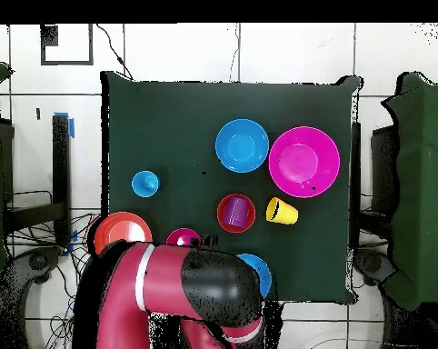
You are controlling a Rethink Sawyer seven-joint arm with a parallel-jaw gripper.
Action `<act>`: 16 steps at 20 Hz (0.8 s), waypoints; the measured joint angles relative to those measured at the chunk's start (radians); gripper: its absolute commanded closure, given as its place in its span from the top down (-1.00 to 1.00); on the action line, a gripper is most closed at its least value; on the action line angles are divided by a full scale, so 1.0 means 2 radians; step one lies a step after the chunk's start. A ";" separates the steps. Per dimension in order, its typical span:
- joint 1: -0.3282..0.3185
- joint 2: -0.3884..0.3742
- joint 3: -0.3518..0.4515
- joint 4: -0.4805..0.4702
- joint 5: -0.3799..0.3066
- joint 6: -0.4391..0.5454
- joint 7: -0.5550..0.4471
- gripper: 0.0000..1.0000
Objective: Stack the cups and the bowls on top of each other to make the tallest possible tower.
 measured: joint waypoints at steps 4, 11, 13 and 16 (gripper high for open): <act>0.016 0.003 -0.003 0.000 0.000 0.034 0.000 1.00; 0.035 0.006 -0.005 -0.002 0.002 0.047 0.000 1.00; 0.046 0.006 -0.007 -0.003 0.005 0.047 0.000 1.00; 0.058 0.007 -0.013 -0.004 0.005 0.048 0.000 1.00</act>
